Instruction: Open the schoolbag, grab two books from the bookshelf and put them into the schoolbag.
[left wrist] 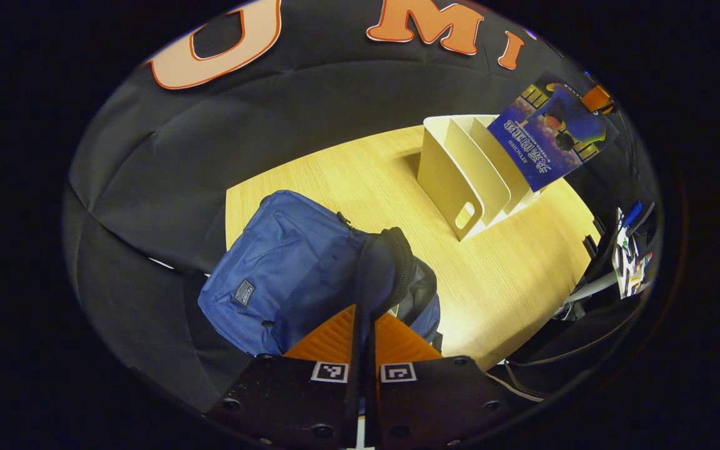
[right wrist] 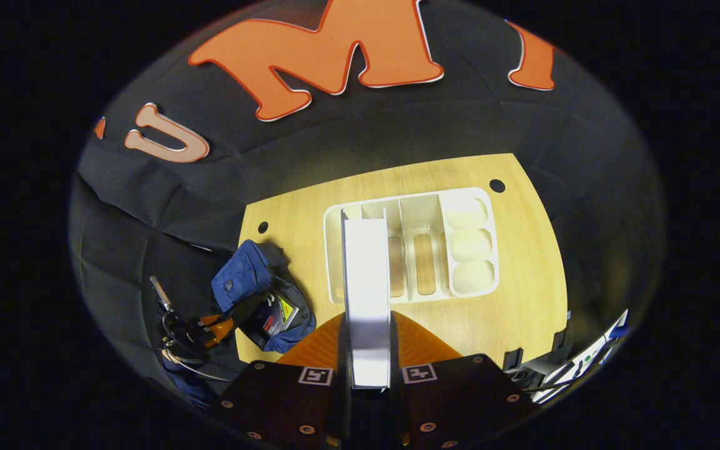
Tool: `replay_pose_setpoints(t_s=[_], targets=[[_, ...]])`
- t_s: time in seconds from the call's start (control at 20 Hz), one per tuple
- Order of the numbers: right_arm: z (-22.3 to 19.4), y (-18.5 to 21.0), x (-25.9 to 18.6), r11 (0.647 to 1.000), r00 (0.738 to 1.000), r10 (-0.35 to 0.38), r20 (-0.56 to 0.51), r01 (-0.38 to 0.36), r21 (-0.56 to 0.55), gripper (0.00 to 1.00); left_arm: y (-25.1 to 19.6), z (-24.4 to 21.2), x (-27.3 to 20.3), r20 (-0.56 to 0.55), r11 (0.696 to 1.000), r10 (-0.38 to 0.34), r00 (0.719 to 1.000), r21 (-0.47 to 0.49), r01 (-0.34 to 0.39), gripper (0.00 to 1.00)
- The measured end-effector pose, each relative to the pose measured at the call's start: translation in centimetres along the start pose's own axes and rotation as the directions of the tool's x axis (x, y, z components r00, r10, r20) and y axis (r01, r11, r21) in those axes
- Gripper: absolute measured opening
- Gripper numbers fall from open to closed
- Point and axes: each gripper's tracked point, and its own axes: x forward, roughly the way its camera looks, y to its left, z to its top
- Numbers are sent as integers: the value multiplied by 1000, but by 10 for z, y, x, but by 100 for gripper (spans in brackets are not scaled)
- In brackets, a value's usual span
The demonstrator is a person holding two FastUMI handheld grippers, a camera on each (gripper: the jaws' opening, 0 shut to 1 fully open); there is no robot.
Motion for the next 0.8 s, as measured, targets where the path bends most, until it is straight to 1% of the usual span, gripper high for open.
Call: replay_pose_setpoints(t_s=[0.15,0.3,0.4,0.5,0.65,0.8], targets=[[-21,7,0,996,998,63,11,-63,56,25,-2,1,-1,-12,1000,0,1000,8,0,5],[-42,21,6,988,991,135,3,-135,78,25,-3,4,-3,-22,999,10,1000,34,-9,5],[-54,38,11,976,980,197,-1,-196,92,25,-3,7,-5,-29,999,21,999,40,-19,5],[-64,51,19,965,971,240,9,-239,108,25,-1,11,-7,-31,999,28,999,32,-27,5],[-73,78,27,935,947,322,23,-322,148,25,4,14,-12,-35,999,36,999,26,-35,5],[-87,99,44,918,932,362,14,-360,165,24,7,20,-17,-32,999,35,999,12,-34,5]])
